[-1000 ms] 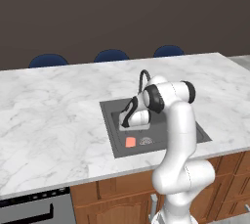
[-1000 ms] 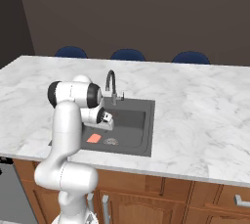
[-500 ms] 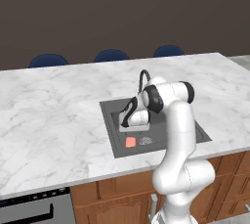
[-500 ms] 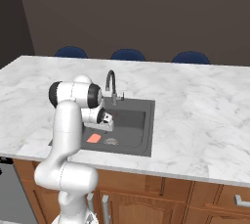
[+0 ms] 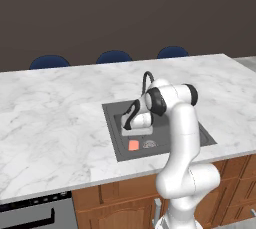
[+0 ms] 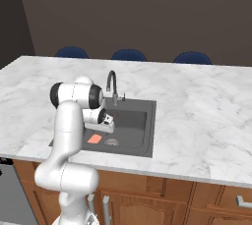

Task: Pick up the bar soap and bar soap from the sink, and place them back in the cabinet, and close the cabinet doors.

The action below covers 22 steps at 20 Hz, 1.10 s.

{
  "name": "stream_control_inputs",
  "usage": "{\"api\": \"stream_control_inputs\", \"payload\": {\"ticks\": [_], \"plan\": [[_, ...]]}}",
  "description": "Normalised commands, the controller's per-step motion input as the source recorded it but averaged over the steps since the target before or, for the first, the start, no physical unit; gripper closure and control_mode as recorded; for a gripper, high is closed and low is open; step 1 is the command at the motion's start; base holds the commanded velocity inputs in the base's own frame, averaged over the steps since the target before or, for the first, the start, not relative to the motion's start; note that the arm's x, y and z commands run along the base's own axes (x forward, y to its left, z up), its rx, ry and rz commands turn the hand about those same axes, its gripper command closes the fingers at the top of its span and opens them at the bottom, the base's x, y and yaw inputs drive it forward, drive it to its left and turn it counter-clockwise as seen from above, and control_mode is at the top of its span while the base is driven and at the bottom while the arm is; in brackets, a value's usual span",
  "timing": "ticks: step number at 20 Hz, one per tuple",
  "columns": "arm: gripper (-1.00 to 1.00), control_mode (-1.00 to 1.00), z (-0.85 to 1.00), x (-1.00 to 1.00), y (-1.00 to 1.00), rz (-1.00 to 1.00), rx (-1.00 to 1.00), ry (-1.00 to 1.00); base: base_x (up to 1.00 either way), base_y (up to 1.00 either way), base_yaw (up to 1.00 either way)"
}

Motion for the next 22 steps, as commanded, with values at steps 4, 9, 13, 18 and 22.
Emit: {"api": "stream_control_inputs", "payload": {"ticks": [4, 9, 13, 18, 22], "plan": [[-1.0, -1.0, -0.06, 0.0, 0.06, 0.0, 0.0, 0.04, 0.0, 0.0, 0.0], [-1.0, -1.0, -0.05, 0.0, 0.09, 0.0, 0.0, 0.04, 0.0, 0.0, 0.0], [-1.0, -1.0, -0.07, 0.0, 0.07, 0.0, 0.0, 0.04, 0.0, 0.0, 0.0], [-1.0, -1.0, -0.08, 0.0, 0.01, 0.0, 0.0, 0.04, 0.0, 0.0, 0.0], [-1.0, -1.0, -0.08, 0.0, 0.0, 0.0, 0.0, 0.03, 0.0, 0.0, 0.0]]}}
